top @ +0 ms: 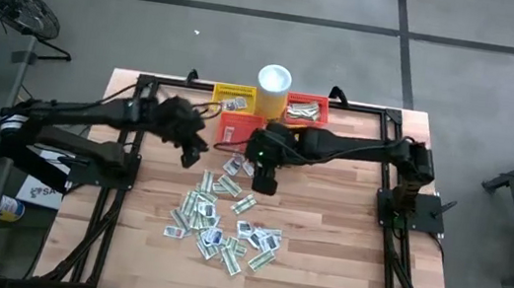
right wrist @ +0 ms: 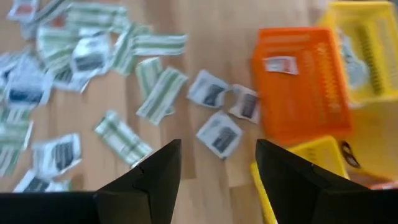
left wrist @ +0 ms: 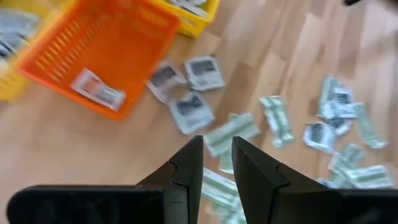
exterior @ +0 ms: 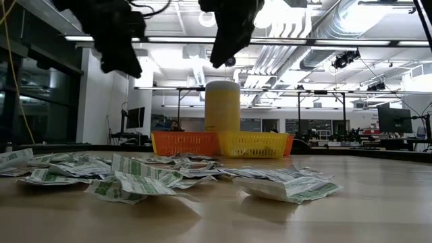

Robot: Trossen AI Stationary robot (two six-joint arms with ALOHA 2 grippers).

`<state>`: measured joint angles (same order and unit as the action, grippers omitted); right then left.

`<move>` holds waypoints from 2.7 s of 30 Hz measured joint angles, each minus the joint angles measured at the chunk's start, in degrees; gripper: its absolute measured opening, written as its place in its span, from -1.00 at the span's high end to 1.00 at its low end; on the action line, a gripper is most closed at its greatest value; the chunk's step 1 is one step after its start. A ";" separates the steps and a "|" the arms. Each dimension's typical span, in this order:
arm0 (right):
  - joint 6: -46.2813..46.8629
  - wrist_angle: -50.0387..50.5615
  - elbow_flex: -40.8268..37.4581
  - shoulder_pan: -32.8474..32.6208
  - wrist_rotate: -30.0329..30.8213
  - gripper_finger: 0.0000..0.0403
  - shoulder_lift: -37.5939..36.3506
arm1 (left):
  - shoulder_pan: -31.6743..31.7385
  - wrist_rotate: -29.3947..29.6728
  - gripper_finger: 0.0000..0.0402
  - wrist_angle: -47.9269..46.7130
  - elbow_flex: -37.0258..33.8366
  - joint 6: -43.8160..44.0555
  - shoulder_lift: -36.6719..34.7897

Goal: Pick & Place First Aid Supplies
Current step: Put the black towelette pack into the bottom yellow basket

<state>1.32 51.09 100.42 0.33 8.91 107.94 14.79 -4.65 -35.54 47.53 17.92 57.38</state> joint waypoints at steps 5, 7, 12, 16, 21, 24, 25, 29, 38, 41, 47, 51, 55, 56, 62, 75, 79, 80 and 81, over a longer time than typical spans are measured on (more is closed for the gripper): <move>-7.59 1.38 0.00 -0.01 -5.94 0.01 3.39 | -7.14 3.28 0.58 5.99 -7.40 9.23 -7.43; -9.30 1.35 0.00 0.00 -6.52 0.01 4.73 | -10.37 5.45 0.58 6.24 -9.03 11.67 -9.38; -13.58 0.75 0.00 0.01 -7.89 0.01 8.65 | -17.40 11.23 0.58 5.89 -11.26 16.06 -11.55; -17.07 -1.62 0.00 0.01 -7.82 0.01 12.15 | -21.52 14.23 0.58 5.89 -12.07 17.39 -11.50; -19.85 -3.94 0.00 0.38 -2.12 0.01 16.35 | -24.04 17.08 0.58 5.98 -12.18 17.52 -11.44; -18.66 -4.88 0.00 1.24 -0.66 0.01 18.21 | -24.30 17.05 0.58 5.98 -12.20 17.50 -11.44; -17.21 -4.81 0.00 1.58 -0.36 0.01 18.76 | -24.24 16.95 0.58 5.92 -12.19 17.49 -11.44; -8.05 -4.48 0.00 3.41 -2.95 0.01 18.95 | -24.20 16.94 0.58 5.87 -12.20 17.04 -11.44; 2.05 -6.09 0.00 6.04 -6.52 0.01 19.32 | -24.20 16.79 0.58 5.61 -12.20 16.95 -11.42; 5.07 -6.49 0.00 5.88 -7.72 0.01 19.67 | -24.20 16.79 0.58 5.57 -12.18 16.89 -11.42; 16.59 -8.72 0.00 5.63 -5.35 0.01 20.66 | -24.20 16.79 0.58 5.43 -12.18 16.89 -11.42; 21.38 -9.51 0.00 5.61 -3.09 0.01 20.89 | -24.20 16.77 0.58 5.34 -12.20 16.89 -11.42; 25.74 -9.63 0.00 5.47 -3.03 0.01 21.54 | -24.20 16.75 0.58 5.37 -12.19 16.89 -11.42; 26.51 -9.48 0.00 5.39 -3.07 0.01 21.68 | -24.20 16.75 0.58 5.38 -12.18 16.89 -11.42; 28.90 -10.69 0.12 4.37 -0.66 0.01 23.36 | -24.19 16.54 0.58 5.04 -12.19 16.90 -11.42; 35.38 -7.09 0.26 0.78 -5.81 0.01 23.96 | -24.20 15.98 0.58 3.66 -12.18 16.91 -11.44; 39.16 -3.55 0.24 -1.05 -5.97 0.02 24.00 | -24.20 15.98 0.58 3.67 -12.18 16.91 -11.44; 40.30 -2.68 0.22 -1.55 -5.56 0.04 24.02 | -24.20 15.98 0.58 3.68 -12.18 16.91 -11.44; 41.36 -1.90 0.21 -1.93 -5.21 0.06 24.05 | -24.20 15.98 0.58 3.67 -12.18 16.91 -11.44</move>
<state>42.67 49.19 100.63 -1.60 3.71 131.98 -9.41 11.33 -31.86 35.35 34.83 45.93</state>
